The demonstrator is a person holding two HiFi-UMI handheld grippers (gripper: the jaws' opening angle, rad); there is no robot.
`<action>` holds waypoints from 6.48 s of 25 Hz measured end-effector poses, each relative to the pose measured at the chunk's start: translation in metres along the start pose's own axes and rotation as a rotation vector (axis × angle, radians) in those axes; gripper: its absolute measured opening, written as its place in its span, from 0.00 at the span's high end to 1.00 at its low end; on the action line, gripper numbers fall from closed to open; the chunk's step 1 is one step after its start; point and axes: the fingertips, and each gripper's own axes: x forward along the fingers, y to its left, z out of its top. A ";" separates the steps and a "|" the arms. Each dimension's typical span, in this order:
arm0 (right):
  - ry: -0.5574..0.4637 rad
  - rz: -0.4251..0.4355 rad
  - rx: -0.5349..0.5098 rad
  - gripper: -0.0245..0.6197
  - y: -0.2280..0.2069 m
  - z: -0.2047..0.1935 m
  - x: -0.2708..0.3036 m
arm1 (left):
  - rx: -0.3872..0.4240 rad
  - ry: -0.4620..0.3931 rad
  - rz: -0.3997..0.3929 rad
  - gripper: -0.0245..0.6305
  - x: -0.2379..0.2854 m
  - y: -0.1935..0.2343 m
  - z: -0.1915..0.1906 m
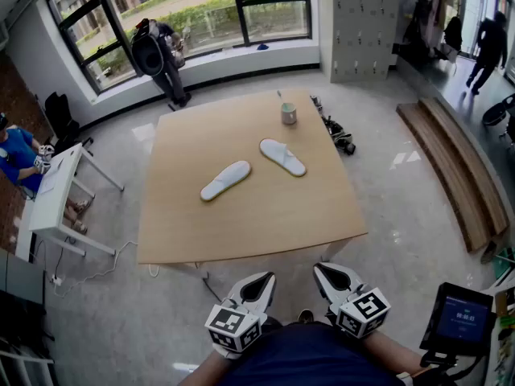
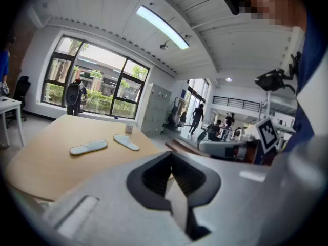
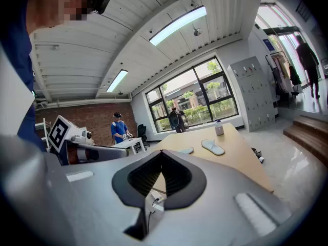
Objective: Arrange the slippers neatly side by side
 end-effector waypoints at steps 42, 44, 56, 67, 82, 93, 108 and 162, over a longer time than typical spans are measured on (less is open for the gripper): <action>0.352 -0.218 -0.366 0.95 -0.310 0.028 0.333 | 0.696 0.434 0.093 0.79 0.250 0.419 0.023; 0.406 -0.189 -0.408 0.71 -0.329 0.018 0.356 | 0.714 0.497 0.070 0.72 0.267 0.429 0.012; 0.861 0.135 -0.829 0.71 -0.402 -0.050 0.414 | 1.144 0.783 -0.210 0.72 0.317 0.475 -0.037; 0.917 0.177 -0.737 0.85 -0.406 -0.094 0.397 | 0.926 0.836 -0.181 0.88 0.293 0.497 -0.070; 0.873 0.054 -0.366 0.86 -0.371 -0.119 0.365 | 0.373 0.717 -0.017 0.91 0.280 0.456 -0.087; 0.783 -0.057 -0.140 0.88 -0.321 -0.141 0.355 | 0.175 0.662 0.096 0.91 0.268 0.418 -0.102; 0.718 -0.135 -0.057 0.89 -0.258 -0.165 0.373 | 0.068 0.640 0.104 0.92 0.272 0.387 -0.107; 0.738 -0.072 0.062 0.91 -0.216 -0.178 0.374 | 0.140 0.667 0.060 0.91 0.301 0.342 -0.121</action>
